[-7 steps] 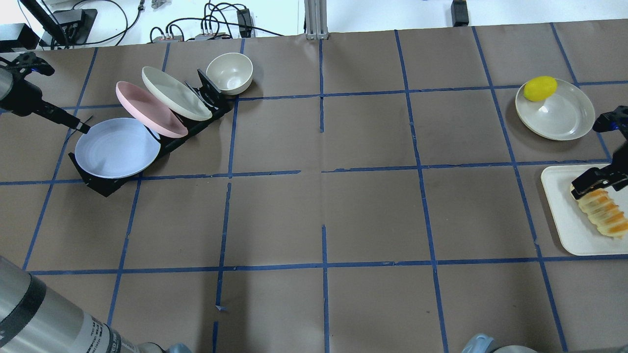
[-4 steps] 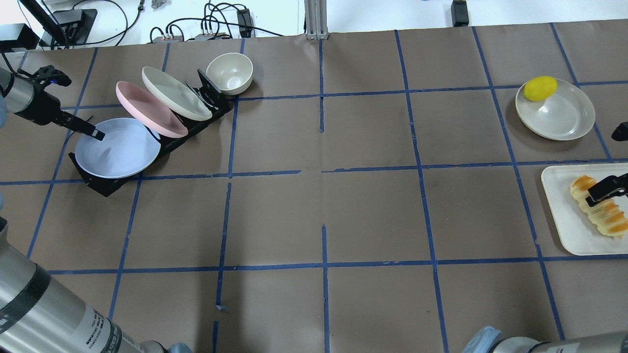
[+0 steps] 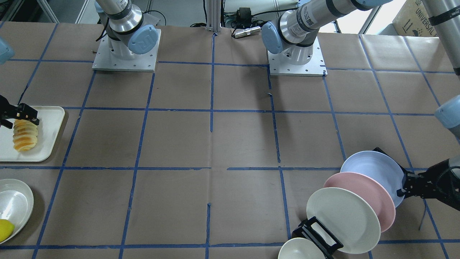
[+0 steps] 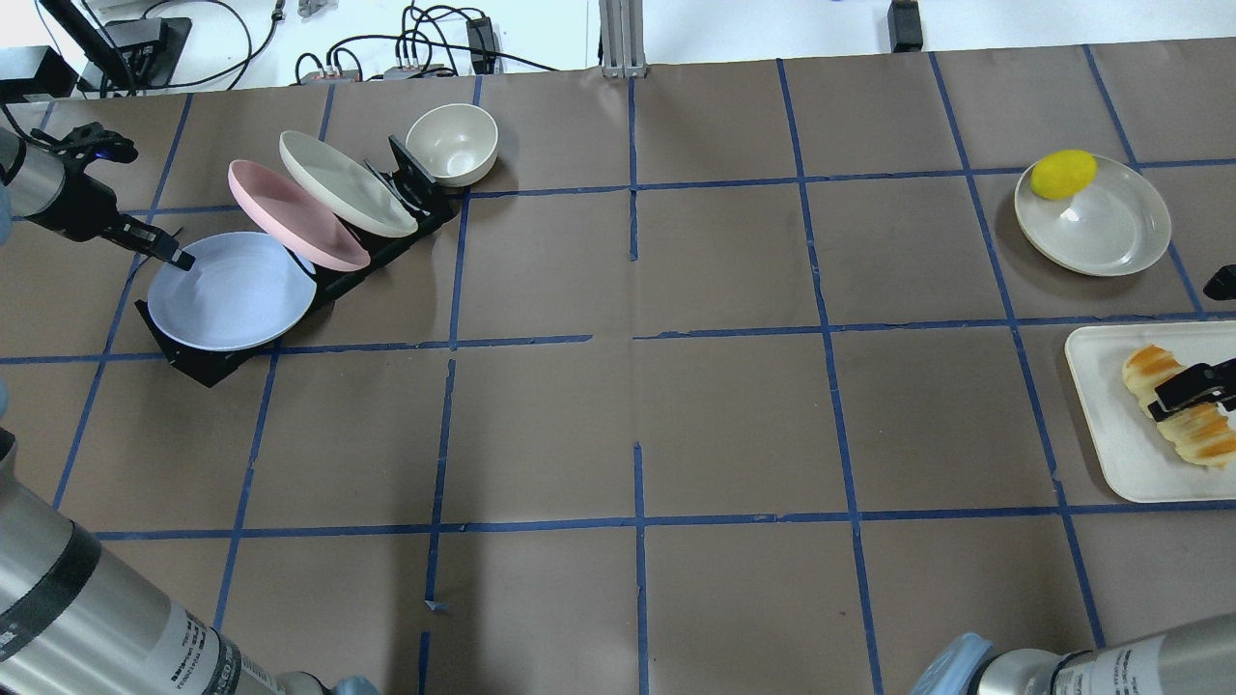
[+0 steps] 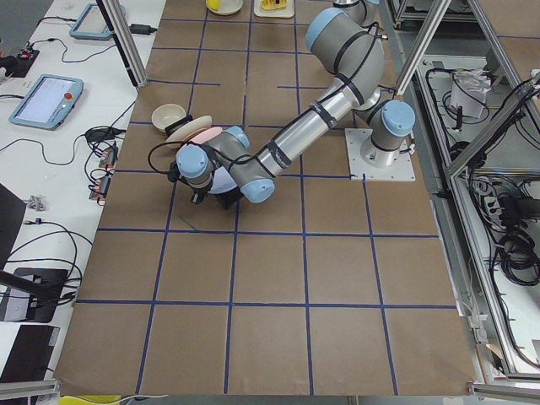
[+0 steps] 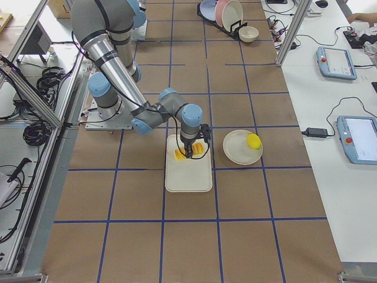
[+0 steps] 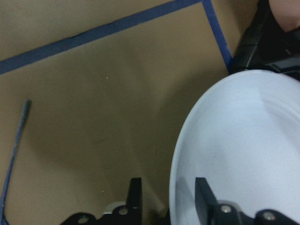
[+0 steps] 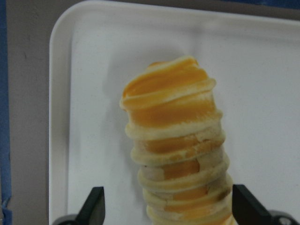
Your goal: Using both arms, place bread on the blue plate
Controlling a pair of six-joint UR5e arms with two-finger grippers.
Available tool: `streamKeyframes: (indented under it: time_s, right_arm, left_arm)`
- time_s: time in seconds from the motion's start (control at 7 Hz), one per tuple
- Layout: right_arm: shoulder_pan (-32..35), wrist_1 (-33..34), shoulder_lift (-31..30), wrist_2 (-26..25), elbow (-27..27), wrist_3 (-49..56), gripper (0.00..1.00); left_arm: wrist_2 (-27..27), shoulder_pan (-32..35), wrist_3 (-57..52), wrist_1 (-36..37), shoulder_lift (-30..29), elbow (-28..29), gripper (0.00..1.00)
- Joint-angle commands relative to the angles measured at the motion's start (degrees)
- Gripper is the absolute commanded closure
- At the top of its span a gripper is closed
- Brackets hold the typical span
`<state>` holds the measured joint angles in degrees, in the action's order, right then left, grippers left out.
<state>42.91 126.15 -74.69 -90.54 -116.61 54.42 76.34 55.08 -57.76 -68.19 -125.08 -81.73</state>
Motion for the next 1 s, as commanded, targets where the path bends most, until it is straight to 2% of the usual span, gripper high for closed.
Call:
streamKeyframes:
  time_s: [0.0, 0.14, 0.29, 0.43, 0.57, 0.71, 0.86]
  right_arm:
    - [-0.02, 0.49, 2.17, 0.01, 0.24, 0.07, 0.08]
    - [-0.02, 1.89, 2.79, 0.01, 0.15, 0.42, 0.09]
    - [-0.02, 1.82, 2.80, 0.01, 0.07, 0.51, 0.34]
    - [-0.02, 1.81, 2.71, -0.16, -0.20, 0.08, 0.90]
    - [-0.02, 1.47, 2.36, -0.07, 0.15, 0.25, 0.97]
    - [0.16, 1.11, 1.93, -0.07, 0.24, -0.01, 0.97]
    - [0.59, 0.94, 1.22, -0.25, 0.68, -0.45, 0.97]
  left_arm:
    - [2.40, 0.20, 0.46, -1.50, 3.33, 0.34, 0.98]
    - [2.58, 0.29, 0.72, -3.16, 4.92, 0.34, 0.98]
    - [2.67, 0.29, 0.81, -3.62, 5.71, 0.34, 0.99]
    - [3.54, 0.29, 1.33, -6.75, 8.07, 0.34, 0.99]
    - [4.34, 0.38, 4.47, -10.61, 11.84, 0.17, 0.99]
    - [4.69, 1.86, 6.76, -14.65, 15.79, 0.16, 0.99]
    - [7.39, 4.31, 10.35, -17.22, 19.31, 0.25, 0.99]
